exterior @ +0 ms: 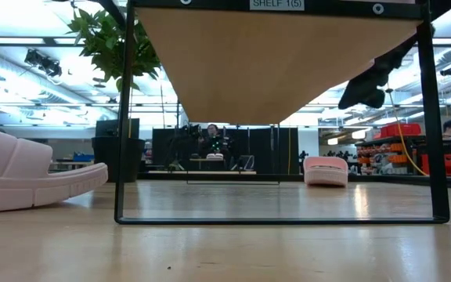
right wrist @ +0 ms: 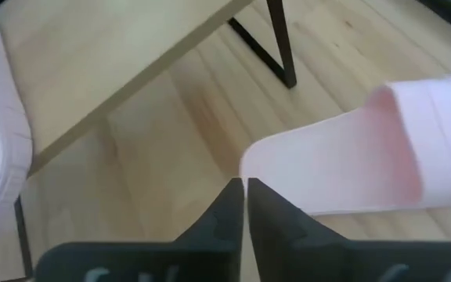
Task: Pick and place slides into the shelf
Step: Put the top pink slipper on the shelf
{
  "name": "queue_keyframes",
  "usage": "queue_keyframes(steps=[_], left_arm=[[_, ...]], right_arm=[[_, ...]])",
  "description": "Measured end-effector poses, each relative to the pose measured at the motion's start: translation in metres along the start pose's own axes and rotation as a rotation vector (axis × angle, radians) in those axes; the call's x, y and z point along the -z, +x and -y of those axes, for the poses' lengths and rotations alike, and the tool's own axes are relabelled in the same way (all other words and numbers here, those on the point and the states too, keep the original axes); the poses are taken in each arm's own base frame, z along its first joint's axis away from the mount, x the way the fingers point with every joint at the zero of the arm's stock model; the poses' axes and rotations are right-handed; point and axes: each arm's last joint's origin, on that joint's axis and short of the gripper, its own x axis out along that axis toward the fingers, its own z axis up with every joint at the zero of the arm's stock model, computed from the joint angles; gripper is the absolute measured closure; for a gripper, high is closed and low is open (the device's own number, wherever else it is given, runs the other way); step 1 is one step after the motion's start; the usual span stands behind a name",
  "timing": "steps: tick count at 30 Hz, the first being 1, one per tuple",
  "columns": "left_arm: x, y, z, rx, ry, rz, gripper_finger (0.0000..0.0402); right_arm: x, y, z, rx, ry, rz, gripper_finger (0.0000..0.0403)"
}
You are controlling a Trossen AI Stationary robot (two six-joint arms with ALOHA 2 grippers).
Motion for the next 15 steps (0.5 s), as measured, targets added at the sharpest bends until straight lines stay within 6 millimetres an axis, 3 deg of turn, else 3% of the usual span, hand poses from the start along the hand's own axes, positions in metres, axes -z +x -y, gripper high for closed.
queue_keyframes(steps=[5,10,15], left_arm=[[-0.005,-0.001,-0.004,-0.026,0.126,0.015,0.0269],[-0.019,-0.012,-0.010,-0.014,0.246,0.009,0.0267],[-0.034,-0.023,-0.017,0.007,0.332,0.036,0.0273]], right_arm=[[-0.022,0.000,-0.004,0.119,-0.071,0.024,0.0323],[-0.063,-0.004,-0.009,0.235,-0.068,0.078,0.0280],[-0.103,0.006,0.012,0.278,0.080,0.002,0.0261]])
